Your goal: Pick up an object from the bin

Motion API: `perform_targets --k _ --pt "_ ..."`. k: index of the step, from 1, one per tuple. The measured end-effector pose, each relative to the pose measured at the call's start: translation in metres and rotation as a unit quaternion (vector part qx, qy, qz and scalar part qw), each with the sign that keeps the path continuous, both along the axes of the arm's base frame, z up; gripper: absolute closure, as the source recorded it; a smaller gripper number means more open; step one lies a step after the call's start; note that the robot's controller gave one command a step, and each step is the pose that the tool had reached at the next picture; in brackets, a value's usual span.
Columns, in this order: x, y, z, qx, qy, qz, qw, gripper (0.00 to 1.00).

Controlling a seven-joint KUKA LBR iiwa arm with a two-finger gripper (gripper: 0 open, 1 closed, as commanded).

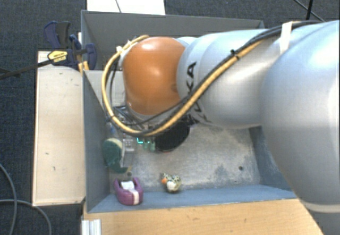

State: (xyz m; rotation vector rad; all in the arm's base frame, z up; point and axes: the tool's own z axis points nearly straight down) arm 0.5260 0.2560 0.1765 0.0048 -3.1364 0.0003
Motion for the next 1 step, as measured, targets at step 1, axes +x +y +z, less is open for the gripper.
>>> perform_targets --k 1 --pt "0.0463 -0.1099 -0.1084 -0.001 -0.0015 0.164 0.9864 0.00"
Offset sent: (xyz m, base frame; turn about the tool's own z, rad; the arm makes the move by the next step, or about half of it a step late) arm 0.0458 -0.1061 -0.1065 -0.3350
